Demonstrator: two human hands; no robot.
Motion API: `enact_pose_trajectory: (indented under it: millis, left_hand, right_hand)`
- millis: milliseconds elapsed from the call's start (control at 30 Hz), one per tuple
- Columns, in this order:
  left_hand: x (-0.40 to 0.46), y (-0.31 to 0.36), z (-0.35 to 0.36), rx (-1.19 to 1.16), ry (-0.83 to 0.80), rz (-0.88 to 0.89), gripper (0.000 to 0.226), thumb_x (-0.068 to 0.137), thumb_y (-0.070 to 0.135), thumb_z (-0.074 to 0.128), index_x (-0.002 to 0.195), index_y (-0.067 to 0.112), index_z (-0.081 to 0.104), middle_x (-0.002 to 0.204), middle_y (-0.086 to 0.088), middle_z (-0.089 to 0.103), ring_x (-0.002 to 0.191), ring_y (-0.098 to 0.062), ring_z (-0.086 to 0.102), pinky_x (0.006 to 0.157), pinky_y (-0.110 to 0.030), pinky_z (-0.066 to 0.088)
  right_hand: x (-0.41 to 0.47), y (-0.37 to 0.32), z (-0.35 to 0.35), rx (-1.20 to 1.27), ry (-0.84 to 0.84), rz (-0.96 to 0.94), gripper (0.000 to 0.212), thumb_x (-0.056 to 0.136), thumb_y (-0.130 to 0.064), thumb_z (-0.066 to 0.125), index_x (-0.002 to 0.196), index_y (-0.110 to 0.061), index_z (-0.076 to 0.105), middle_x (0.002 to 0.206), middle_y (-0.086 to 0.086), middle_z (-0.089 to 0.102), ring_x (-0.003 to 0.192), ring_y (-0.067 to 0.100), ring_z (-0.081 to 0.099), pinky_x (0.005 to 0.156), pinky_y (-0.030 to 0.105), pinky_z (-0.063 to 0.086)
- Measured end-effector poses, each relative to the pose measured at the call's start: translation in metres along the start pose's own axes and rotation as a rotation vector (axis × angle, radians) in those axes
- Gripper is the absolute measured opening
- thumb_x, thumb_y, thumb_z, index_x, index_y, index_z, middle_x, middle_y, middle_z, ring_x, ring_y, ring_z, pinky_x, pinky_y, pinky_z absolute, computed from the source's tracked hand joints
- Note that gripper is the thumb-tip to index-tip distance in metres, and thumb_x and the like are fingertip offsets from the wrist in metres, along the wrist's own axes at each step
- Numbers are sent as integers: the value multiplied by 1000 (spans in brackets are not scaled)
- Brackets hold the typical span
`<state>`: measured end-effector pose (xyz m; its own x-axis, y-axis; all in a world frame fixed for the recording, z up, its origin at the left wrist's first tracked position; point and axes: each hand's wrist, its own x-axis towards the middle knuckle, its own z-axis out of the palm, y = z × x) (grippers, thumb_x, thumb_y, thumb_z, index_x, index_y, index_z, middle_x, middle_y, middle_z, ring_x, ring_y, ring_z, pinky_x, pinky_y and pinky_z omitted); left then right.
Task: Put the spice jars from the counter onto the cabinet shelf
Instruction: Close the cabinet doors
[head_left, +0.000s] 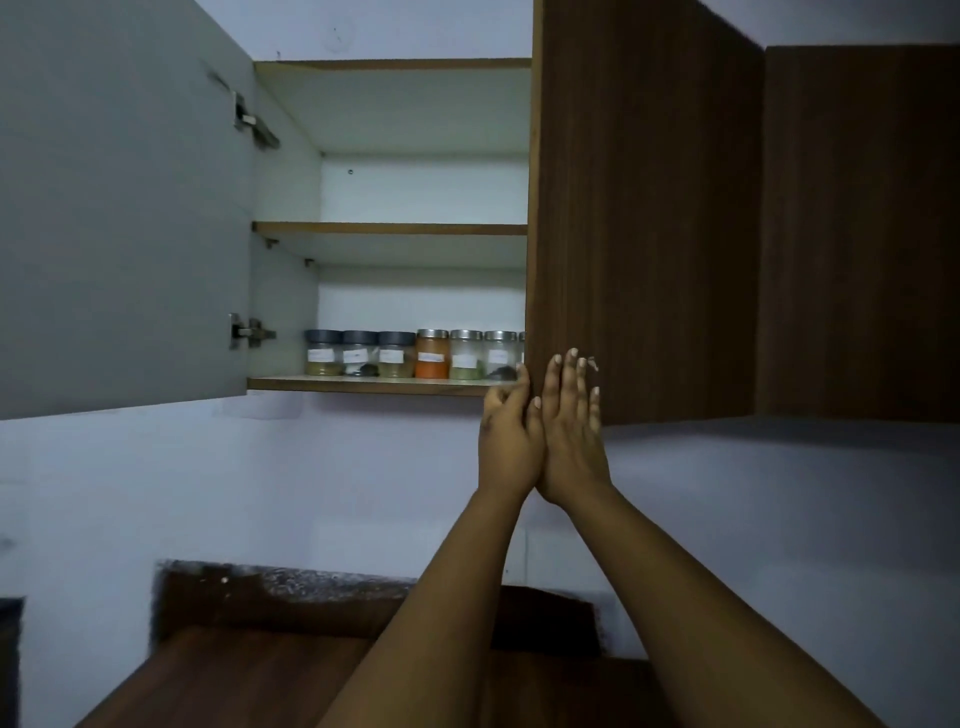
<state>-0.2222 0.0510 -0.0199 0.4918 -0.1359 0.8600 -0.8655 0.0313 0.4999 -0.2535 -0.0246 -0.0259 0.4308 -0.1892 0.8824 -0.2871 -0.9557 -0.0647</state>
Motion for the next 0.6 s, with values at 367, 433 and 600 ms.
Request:
enact_pose_trajectory:
  millis: [367,433,600]
  left_hand:
    - [103,-135,10,189,-155,-77,38,101,18,41,139,19,50,127,-8,46,108,-20,56,89,-20,42]
    - [114,-151,15,196,-168,-52,38,101,17,42,137,19,51,128,-7,45,110,-20,55,91,-21,42]
    - [134,-182,24,301,-135,43,38,99,17,45,136,20,54,126,-6,49,116,-20,46,100,-33,46]
  right_hand:
    - [79,-21,145,-128,-29,39,85,98,-38,38,149,-4,-22,158,21,-22,147,33,-18,120,46,-6]
    - [89,-17,163,-165,-14,37,83,98,-40,34,150,-3,-20,158,23,-20,147,35,-16,118,47,-9]
    - [105,-10,195,-145,7,35,75,101,-37,31,151,-5,-14,159,21,-17,147,33,-15,119,46,-8]
